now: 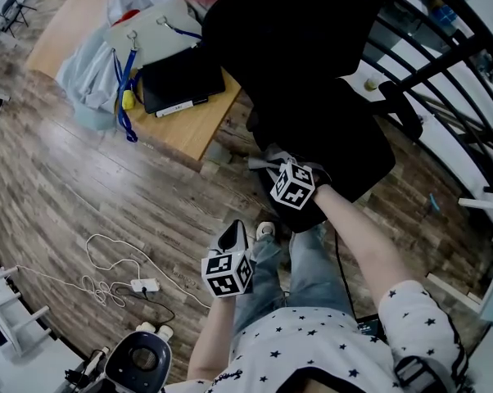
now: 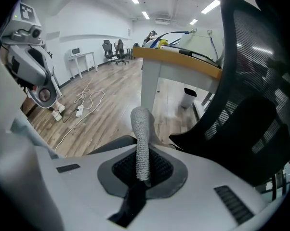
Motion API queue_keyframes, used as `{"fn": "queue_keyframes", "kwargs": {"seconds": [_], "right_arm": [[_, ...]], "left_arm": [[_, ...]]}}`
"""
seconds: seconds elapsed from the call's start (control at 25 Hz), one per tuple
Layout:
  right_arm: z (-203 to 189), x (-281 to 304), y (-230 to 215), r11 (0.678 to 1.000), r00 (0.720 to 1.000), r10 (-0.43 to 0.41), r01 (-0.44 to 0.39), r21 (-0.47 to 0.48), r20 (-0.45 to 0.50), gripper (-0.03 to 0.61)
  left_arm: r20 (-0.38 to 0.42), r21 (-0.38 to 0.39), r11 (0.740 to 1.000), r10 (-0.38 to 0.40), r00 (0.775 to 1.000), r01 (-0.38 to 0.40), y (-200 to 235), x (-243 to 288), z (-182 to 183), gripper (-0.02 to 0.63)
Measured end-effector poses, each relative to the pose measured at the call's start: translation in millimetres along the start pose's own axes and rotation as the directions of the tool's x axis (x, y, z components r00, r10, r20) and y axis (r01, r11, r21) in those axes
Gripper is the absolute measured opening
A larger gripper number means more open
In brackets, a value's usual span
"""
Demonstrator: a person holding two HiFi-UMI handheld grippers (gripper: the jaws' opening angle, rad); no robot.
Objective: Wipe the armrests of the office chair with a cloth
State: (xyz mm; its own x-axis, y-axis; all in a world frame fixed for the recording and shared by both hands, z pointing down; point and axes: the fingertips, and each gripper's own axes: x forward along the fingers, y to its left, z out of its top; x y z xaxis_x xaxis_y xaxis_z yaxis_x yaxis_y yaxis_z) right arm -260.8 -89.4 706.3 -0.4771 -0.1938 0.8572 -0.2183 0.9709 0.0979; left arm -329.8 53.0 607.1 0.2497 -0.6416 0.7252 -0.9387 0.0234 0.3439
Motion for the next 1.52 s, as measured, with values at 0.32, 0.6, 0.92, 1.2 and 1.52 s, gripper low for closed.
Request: {"fn": "queue_keyframes", "kwargs": {"seconds": [0.32, 0.6, 0.92, 1.2, 1.52], "right_arm": [[-3, -2, 5, 1.000, 0.999, -0.017, 0.017, 0.000, -0.033, 0.025], [-8, -7, 19, 1.000, 0.999, -0.022, 0.022, 0.002, -0.038, 0.025], [-19, -16, 36, 1.000, 0.999, -0.020, 0.020, -0.008, -0.034, 0.025], [-29, -24, 52, 1.000, 1.000, -0.022, 0.022, -0.002, -0.020, 0.025], [-45, -37, 76, 1.000, 1.000, -0.006, 0.006, -0.001, -0.018, 0.025]], "left_arm": [[-0.004, 0.030, 0.999, -0.026, 1.000, 0.026, 2, -6, 1, 0.008], [-0.008, 0.040, 0.999, -0.036, 0.999, 0.036, 8, -9, -2, 0.008], [-0.017, 0.045, 0.997, -0.058, 0.998, 0.058, 0, -11, -14, 0.008], [-0.028, 0.045, 0.997, -0.056, 0.998, 0.058, -7, -15, -33, 0.008], [-0.029, 0.038, 0.997, -0.062, 0.998, 0.063, -27, -25, -56, 0.008]]}}
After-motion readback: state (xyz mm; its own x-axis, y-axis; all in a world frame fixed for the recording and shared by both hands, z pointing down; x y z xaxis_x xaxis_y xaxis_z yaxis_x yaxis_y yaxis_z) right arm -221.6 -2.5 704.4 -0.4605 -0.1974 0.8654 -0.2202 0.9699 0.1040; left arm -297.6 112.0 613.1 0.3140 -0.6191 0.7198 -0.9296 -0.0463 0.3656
